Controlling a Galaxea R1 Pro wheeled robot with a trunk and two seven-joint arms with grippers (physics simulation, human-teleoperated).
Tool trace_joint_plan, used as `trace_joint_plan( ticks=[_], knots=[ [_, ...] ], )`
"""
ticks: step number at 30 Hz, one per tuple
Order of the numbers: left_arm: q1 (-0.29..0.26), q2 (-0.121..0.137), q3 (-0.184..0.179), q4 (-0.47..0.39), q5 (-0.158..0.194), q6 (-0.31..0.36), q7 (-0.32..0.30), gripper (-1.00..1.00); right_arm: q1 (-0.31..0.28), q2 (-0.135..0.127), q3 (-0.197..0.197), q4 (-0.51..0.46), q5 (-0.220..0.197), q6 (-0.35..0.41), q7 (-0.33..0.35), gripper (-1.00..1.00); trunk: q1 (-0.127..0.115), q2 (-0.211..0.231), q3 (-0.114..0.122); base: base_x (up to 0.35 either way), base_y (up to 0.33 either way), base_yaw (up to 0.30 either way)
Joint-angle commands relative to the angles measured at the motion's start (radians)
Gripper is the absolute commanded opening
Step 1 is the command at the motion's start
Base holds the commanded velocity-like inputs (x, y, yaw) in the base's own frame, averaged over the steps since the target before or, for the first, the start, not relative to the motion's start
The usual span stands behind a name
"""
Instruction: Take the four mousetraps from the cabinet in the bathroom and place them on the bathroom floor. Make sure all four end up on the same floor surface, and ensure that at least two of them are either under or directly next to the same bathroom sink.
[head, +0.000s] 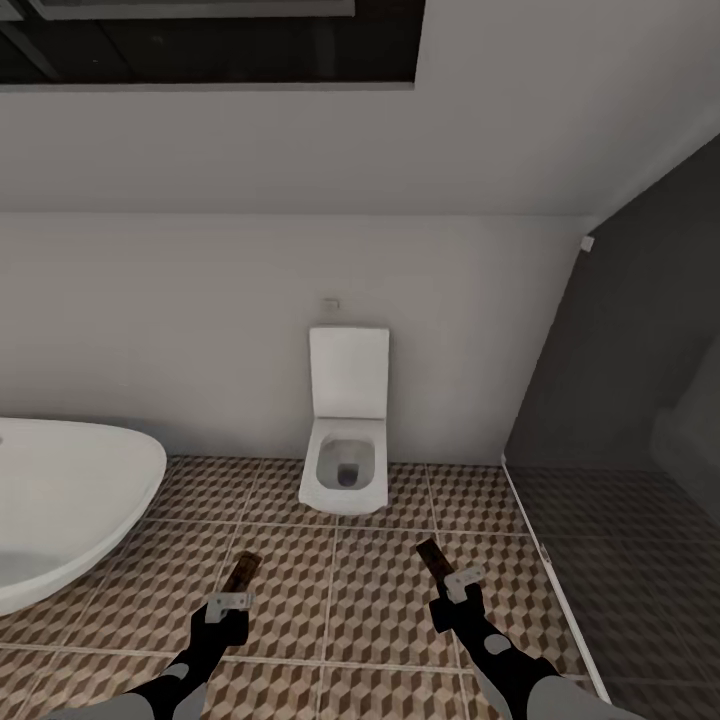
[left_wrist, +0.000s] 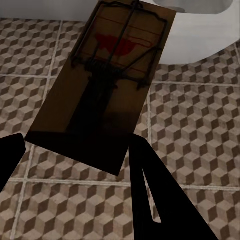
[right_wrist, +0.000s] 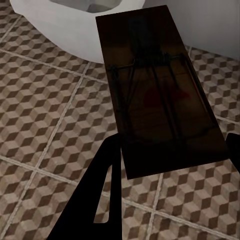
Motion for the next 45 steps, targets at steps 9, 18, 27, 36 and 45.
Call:
trace_joint_plan(
  ticks=[9,18,27,36,45],
  knots=[
    [-0.002,0.000,-0.004,0.004,0.007,-0.006,-0.003,-1.00,-0.001,-0.001,-0.009,0.001,0.003,-0.004,0.001,-1.00,0.001,-0.002,-0.002,0.033,0.000,0.000],
    [-0.002,0.000,-0.004,0.004,0.007,-0.006,-0.003,-1.00,-0.001,-0.001,-0.009,0.001,0.001,-0.004,-0.001,-1.00,0.001,-0.002,-0.002,0.016,0.000,0.000],
    [-0.002,0.000,-0.004,0.004,0.006,-0.006,-0.003,-1.00,-0.001,-0.001,-0.010,0.001,-0.001,-0.004,-0.001,-1.00,0.001,-0.002,-0.002,0.136,0.000,0.000],
    [-0.002,-0.001,-0.004,0.003,0.008,-0.005,0.006,-1.00,0.009,0.002,-0.016,0.001,-0.009,-0.005,-0.064,-1.00,0.001,-0.002,-0.002,0.222,0.000,0.000],
    [-0.002,-0.007,0.000,0.001,0.012,-0.002,0.012,-1.00,0.013,0.009,-0.027,0.001,-0.106,-0.001,-0.232,-1.00,0.001,-0.002,-0.002,0.186,0.000,0.000]
  ],
)
